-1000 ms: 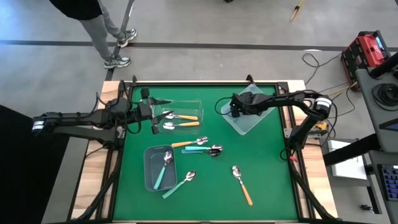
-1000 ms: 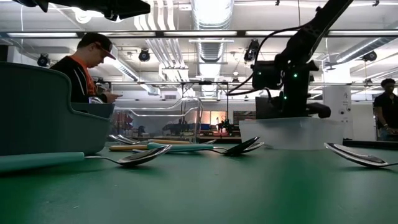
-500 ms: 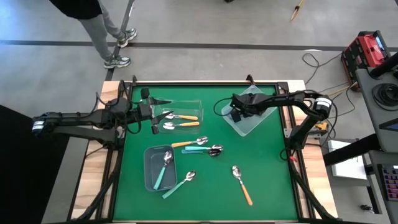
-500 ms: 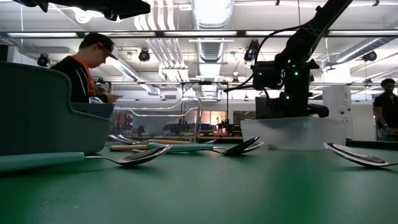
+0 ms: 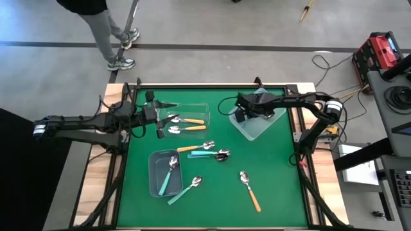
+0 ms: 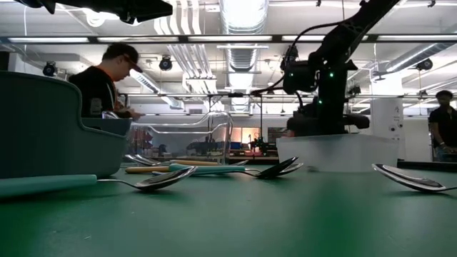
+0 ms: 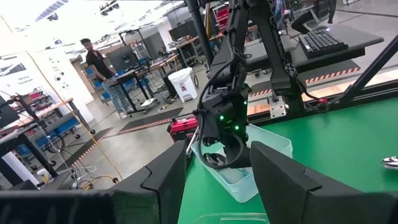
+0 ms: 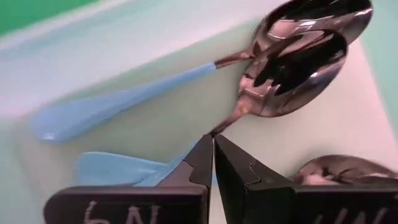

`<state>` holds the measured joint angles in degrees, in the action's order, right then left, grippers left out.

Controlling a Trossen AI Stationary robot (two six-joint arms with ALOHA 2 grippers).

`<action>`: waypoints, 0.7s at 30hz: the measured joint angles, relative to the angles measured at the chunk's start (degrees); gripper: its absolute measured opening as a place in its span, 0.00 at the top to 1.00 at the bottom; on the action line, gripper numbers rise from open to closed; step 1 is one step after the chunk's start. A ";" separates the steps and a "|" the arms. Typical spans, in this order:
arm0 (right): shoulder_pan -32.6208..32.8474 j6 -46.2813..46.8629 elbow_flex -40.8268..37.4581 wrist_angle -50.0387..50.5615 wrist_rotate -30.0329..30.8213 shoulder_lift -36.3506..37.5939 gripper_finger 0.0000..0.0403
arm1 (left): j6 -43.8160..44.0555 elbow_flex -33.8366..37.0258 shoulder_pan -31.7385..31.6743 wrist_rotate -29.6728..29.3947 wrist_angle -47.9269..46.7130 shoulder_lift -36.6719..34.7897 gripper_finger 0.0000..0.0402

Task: Sort silverware by color (type)
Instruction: Put the blue spoon into the white bin

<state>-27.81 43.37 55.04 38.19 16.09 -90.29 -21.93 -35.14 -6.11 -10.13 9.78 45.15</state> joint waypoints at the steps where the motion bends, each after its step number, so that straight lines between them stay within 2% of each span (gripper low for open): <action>1: -0.06 1.47 0.68 0.58 -0.34 0.01 0.98 | -0.01 0.00 0.01 0.00 0.00 0.00 0.60; 5: -0.07 8.04 2.51 0.97 -0.56 0.05 0.98 | -0.02 0.00 0.01 0.00 0.00 0.00 0.60; 10: -0.34 8.80 3.94 1.57 0.59 0.05 0.95 | -0.02 0.00 0.00 0.00 -0.09 0.00 0.60; 14: -0.73 9.17 4.29 3.93 1.77 0.05 0.86 | -0.02 0.00 0.00 0.00 -0.11 0.00 0.60; 21: -4.73 8.45 4.27 6.70 4.55 0.07 0.66 | -0.02 0.00 0.00 0.00 -0.34 0.00 0.60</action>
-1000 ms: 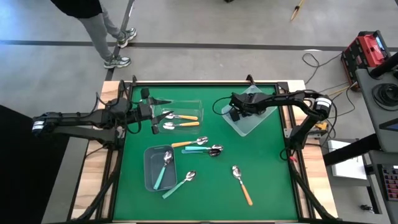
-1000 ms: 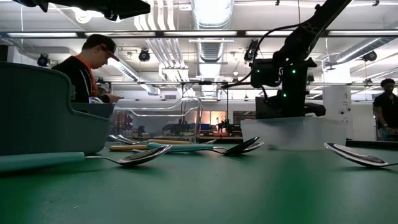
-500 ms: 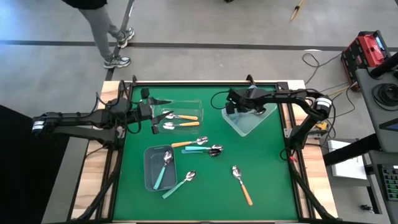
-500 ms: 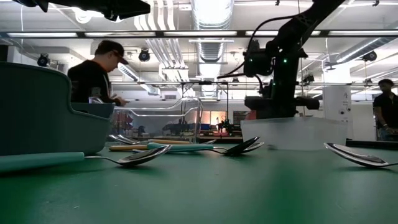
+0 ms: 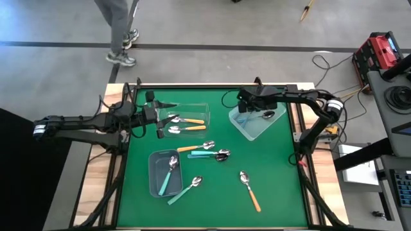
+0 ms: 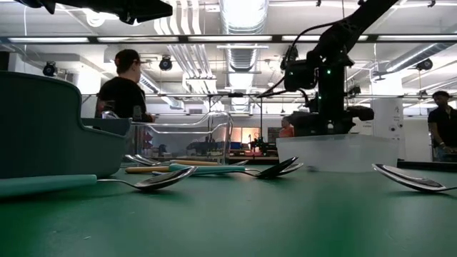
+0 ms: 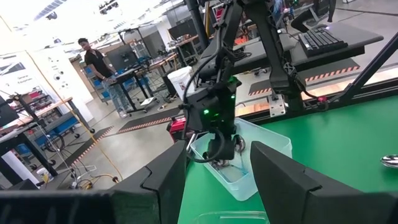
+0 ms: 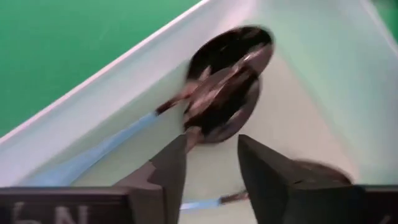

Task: Sort silverware by color (type)
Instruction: Put the blue spoon into the white bin

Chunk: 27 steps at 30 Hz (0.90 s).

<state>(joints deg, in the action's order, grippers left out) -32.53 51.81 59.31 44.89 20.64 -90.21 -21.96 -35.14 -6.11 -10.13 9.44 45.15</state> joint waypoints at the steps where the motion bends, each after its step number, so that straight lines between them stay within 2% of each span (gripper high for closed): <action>1: -0.93 -0.52 -0.12 -0.07 -0.02 0.00 0.63 | 0.00 0.00 0.00 0.00 -0.03 0.00 0.60; 7: -5.89 -5.41 -0.44 -0.23 -2.09 0.00 0.54 | 0.00 0.00 0.01 0.00 -0.03 0.00 0.60; 15: -7.82 -14.70 -0.53 -0.71 -3.69 0.00 0.55 | -0.03 0.00 0.01 0.00 -0.12 0.00 0.60; 20: -9.37 -21.76 -1.20 -2.84 -8.65 0.00 0.55 | -0.04 0.00 0.01 0.00 -0.12 0.00 0.60; 27: -11.63 -23.33 -1.44 -3.79 -10.16 0.00 0.55 | -0.04 0.00 0.02 0.00 -0.12 0.00 0.60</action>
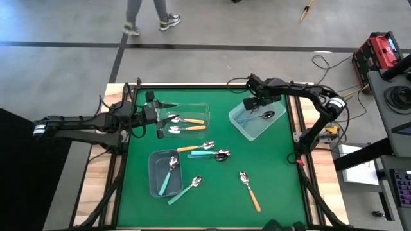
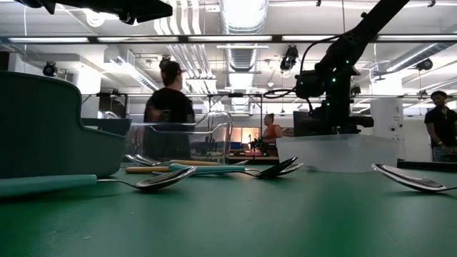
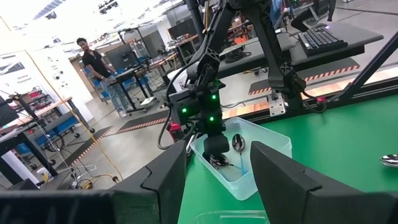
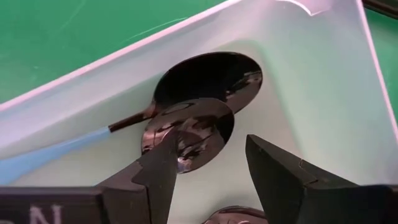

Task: Sort silverware by color (type)
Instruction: Put the blue spoon into the white bin

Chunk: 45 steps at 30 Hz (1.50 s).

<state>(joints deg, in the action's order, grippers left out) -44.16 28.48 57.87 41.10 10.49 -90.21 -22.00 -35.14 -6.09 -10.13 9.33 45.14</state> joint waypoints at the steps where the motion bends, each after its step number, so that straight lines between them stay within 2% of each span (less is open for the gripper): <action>1: -0.14 -0.06 0.00 0.00 -0.01 0.00 0.55 | 0.00 0.00 -0.01 0.00 0.01 -0.01 0.60; 13: -0.53 -1.68 -1.36 -1.83 -0.01 0.01 0.55 | 0.00 0.00 -0.01 0.00 0.02 0.00 0.60; 31: -0.51 -1.72 -5.40 -9.69 -2.15 0.02 0.56 | -0.01 0.00 -0.01 0.00 0.04 -0.01 0.60; 35: -0.51 -1.53 -5.40 -9.73 -2.13 0.02 0.62 | -0.01 0.00 0.00 0.00 0.04 0.00 0.60; 45: -0.51 0.43 -5.40 -10.02 -1.97 0.10 0.82 | -0.02 0.00 -0.01 0.00 0.04 0.00 0.60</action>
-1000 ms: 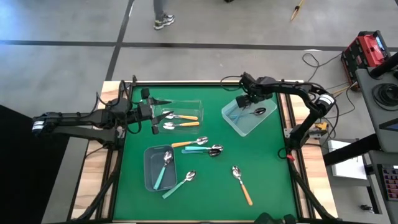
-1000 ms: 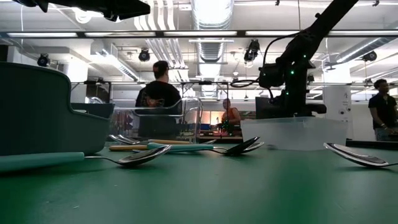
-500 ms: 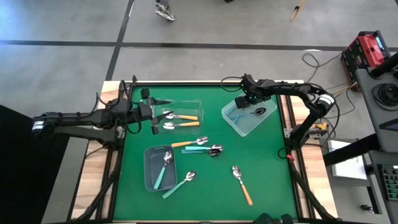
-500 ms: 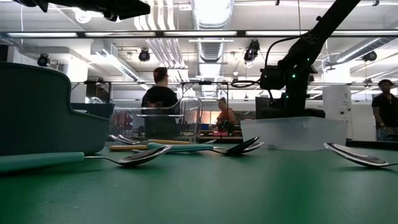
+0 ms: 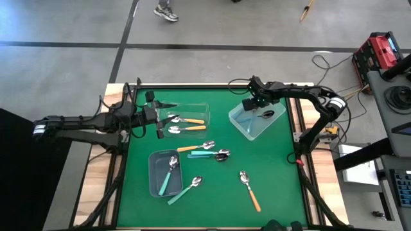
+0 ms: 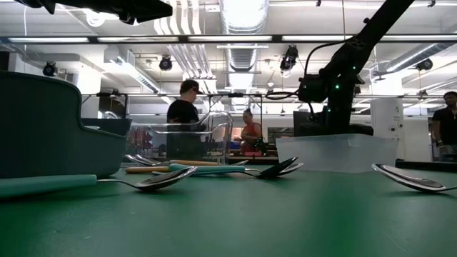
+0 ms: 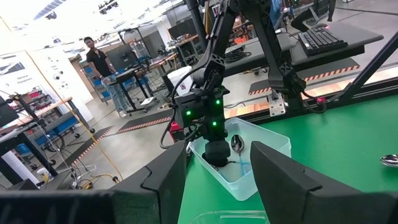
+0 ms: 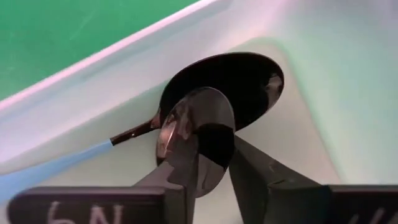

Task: Sort silverware by color (type)
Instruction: Put the blue spoon into the white bin

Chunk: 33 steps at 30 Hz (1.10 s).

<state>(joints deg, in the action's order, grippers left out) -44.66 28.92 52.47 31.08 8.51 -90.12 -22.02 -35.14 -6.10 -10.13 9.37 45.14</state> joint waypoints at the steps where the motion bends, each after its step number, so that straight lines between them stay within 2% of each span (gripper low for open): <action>1: 0.00 0.41 0.01 -0.16 0.00 0.01 0.84 | 0.00 0.00 0.01 0.00 0.00 0.00 0.60; 6: 0.00 3.20 0.04 -0.16 0.02 0.16 0.90 | 0.00 0.00 0.00 0.00 0.00 -0.01 0.60; 18: 0.26 12.23 0.00 0.15 0.68 4.84 0.94 | 0.00 0.00 0.00 0.00 0.00 0.00 0.60; 23: 2.42 15.18 -0.03 0.08 3.91 7.43 0.98 | 0.00 0.00 -0.01 0.00 -0.04 0.00 0.60; 30: 3.81 15.40 -0.32 2.89 6.18 8.21 0.98 | 0.00 0.00 -0.01 0.01 -0.32 0.00 0.60; 33: 3.76 10.13 -0.86 3.47 6.55 7.93 0.98 | 0.00 0.00 -0.01 0.00 -0.42 0.00 0.60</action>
<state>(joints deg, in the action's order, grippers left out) -40.91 39.05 51.61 34.54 15.06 -82.18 -22.02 -35.14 -6.10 -10.13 8.95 45.14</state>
